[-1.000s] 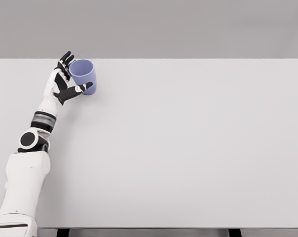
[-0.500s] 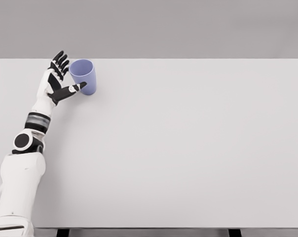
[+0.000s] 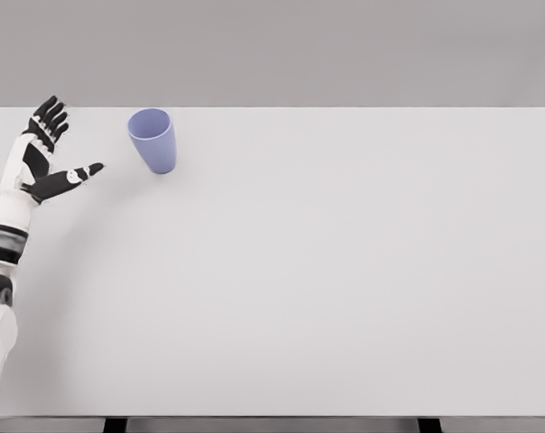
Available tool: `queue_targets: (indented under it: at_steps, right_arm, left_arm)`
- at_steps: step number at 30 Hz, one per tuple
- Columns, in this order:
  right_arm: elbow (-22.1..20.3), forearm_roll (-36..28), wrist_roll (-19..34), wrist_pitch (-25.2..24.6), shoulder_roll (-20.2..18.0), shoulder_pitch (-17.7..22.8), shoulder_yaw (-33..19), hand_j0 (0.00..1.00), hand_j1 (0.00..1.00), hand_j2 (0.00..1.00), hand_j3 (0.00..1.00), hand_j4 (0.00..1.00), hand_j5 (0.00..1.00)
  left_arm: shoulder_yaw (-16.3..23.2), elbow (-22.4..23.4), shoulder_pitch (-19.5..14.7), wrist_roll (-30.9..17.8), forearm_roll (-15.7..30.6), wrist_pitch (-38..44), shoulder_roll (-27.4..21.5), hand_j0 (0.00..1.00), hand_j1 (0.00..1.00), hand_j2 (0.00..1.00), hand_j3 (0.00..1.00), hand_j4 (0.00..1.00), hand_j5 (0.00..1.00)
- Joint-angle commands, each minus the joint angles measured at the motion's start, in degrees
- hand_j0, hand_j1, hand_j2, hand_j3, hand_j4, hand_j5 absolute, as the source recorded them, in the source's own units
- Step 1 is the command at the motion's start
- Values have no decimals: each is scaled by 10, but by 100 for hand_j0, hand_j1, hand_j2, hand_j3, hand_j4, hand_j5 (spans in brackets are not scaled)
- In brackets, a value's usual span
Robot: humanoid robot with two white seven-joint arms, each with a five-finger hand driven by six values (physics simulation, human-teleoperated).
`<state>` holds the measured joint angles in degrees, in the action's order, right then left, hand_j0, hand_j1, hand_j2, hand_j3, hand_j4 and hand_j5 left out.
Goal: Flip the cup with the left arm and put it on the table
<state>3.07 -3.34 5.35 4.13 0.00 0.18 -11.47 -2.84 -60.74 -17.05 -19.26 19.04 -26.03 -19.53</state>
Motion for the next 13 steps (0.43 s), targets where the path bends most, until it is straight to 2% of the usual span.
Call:
queue_targets:
  at_steps: [1, 2, 3, 5, 7, 11, 13]
  right_arm:
    - [0, 0, 0, 0, 0, 0, 0, 100, 100, 100, 100, 100, 100]
    - [0, 0, 0, 0, 0, 0, 0, 100, 100, 100, 100, 100, 100]
    - [0, 0, 0, 0, 0, 0, 0, 100, 100, 100, 100, 100, 100]
    - [0, 0, 0, 0, 0, 0, 0, 100, 100, 100, 100, 100, 100]
    - [0, 0, 0, 0, 0, 0, 0, 100, 100, 100, 100, 100, 100]
    - [0, 0, 0, 0, 0, 0, 0, 100, 100, 100, 100, 100, 100]
    - [0, 0, 0, 0, 0, 0, 0, 100, 100, 100, 100, 100, 100]
  left_arm:
    - [27, -25, 0, -1, 7, -45, -53, 99, 99, 99, 99, 99, 99]
    - [42, -38, 11, -1, 6, -67, -74, 99, 99, 99, 99, 99, 99]
    - [62, -53, 29, -1, 6, -90, -125, 99, 99, 99, 99, 99, 99]
    - [88, -54, 37, -1, 2, -90, -162, 100, 100, 100, 100, 100, 100]
    - [98, -54, 38, -2, -8, -90, -169, 100, 100, 100, 100, 100, 100]
    - [102, -56, 37, -5, -66, -90, -173, 100, 100, 100, 100, 100, 100]
    - [102, -64, 35, -5, -67, -90, -172, 100, 100, 100, 100, 100, 100]
